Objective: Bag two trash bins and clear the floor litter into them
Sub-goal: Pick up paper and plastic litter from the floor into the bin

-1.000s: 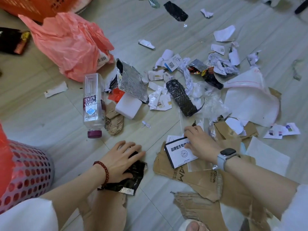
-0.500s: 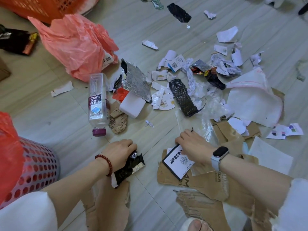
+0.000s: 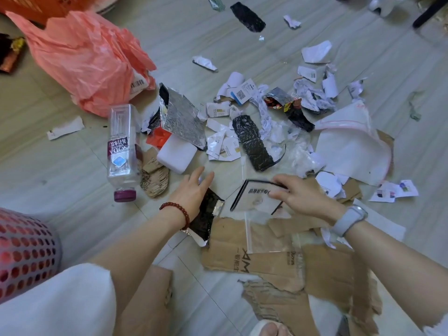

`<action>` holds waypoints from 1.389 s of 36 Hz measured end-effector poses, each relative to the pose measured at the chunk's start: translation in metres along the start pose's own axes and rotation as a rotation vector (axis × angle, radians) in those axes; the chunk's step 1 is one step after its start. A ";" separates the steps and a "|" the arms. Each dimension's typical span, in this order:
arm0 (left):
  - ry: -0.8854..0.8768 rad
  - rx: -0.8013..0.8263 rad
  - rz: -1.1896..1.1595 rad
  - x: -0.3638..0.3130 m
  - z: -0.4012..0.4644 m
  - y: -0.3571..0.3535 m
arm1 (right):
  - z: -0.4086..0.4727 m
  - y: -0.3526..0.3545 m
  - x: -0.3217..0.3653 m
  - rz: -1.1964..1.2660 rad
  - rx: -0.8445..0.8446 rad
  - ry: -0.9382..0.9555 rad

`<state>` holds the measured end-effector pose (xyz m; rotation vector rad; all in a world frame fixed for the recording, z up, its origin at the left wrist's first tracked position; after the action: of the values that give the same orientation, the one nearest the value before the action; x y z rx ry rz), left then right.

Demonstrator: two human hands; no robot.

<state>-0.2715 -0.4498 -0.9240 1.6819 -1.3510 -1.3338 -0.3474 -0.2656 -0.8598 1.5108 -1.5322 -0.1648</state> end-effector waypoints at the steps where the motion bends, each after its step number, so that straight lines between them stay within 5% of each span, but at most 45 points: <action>1: 0.014 0.026 0.008 0.001 0.002 -0.003 | 0.000 0.010 -0.005 0.091 -0.041 -0.035; 7: -0.029 -0.007 0.085 -0.002 0.006 -0.004 | 0.004 0.026 -0.045 0.548 -0.170 -0.198; 16: 0.030 -0.033 0.026 0.006 -0.002 -0.001 | 0.000 0.005 -0.051 1.169 0.004 -0.319; 24: 0.161 -0.211 -0.151 0.022 -0.015 0.083 | 0.017 0.014 -0.008 1.397 -0.118 -0.269; 30: 0.247 -0.566 -0.313 0.046 -0.062 0.200 | 0.026 0.042 0.099 1.393 -0.136 -0.068; 38: 0.419 -0.878 -0.274 0.116 -0.215 0.309 | 0.013 0.030 0.282 1.399 0.078 0.173; 45: 0.666 -0.895 -0.358 0.186 -0.351 0.275 | -0.015 -0.044 0.400 1.052 0.280 0.323; 50: 0.711 -0.588 -0.367 0.217 -0.382 0.208 | -0.024 -0.109 0.446 0.529 0.253 0.416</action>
<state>0.0112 -0.7686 -0.6901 1.7535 -0.2214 -1.0081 -0.1615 -0.6516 -0.6926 1.1747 -1.5835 0.6316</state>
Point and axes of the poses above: each hand's wrist, its own z-axis towards the middle knuckle, its own y-axis out of the back of the hand, x = y × z, the point moved 7 cm from there along z, towards the middle knuckle, and after that the axes turned 5 degrees about -y, right-handed, at the moved point
